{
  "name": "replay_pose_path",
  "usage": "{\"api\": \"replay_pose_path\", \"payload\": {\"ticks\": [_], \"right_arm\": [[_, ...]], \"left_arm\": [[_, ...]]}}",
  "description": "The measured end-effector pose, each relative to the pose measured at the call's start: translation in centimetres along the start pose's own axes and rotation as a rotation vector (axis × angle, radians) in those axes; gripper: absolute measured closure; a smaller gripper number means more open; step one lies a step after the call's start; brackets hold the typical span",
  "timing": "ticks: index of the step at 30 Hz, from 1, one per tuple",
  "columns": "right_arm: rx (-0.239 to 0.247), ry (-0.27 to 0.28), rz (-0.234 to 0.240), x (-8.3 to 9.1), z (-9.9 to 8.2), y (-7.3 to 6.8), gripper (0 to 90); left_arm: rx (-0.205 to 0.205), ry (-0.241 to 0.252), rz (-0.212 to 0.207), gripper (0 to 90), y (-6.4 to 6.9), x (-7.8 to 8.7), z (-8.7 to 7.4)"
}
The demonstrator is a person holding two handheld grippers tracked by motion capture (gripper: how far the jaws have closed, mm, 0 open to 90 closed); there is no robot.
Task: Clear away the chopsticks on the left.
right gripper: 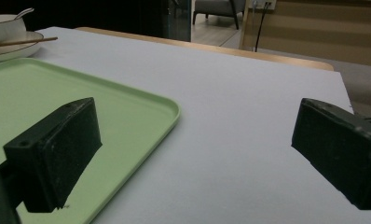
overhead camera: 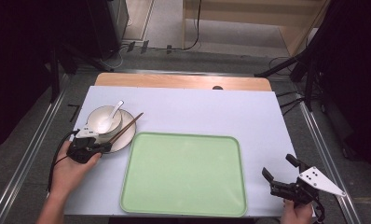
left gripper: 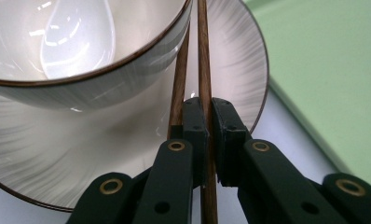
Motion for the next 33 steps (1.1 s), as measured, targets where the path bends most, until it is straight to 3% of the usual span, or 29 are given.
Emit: {"api": "replay_pose_path", "payload": {"ticks": [3,4,13,18,22,33], "right_arm": [[0.000,0.001,-0.002,0.0,0.0,0.1,1.0],[0.001,0.002,-0.003,0.1,0.0,0.1,1.0],[0.000,0.006,0.001,0.2,0.0,0.1,1.0],[-0.002,0.009,0.000,0.2,0.0,0.2,1.0],[-0.001,0.005,0.002,0.1,-0.1,0.2,1.0],[0.000,0.003,0.002,0.0,0.0,0.1,1.0]], "left_arm": [[0.020,0.008,-0.005,85.4,0.5,0.6,0.1],[0.034,0.012,-0.023,85.3,1.5,1.0,0.2],[0.041,-0.003,-0.105,85.3,7.0,1.4,0.1],[0.049,-0.032,-0.108,85.2,9.2,1.4,-1.0],[0.089,-0.042,-0.155,85.2,10.4,1.5,-1.9],[0.142,-0.034,-0.124,85.0,11.7,1.7,-3.2]]}}
Point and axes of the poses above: each handheld gripper's, and its own axes: x roughly backward along the jaws, z roughly out of its top, y roughly to its right, the point moved 5 cm from there along -x, roughly forward along the jaws, and after that the axes turned 15 degrees about z, right-handed, at the moved point
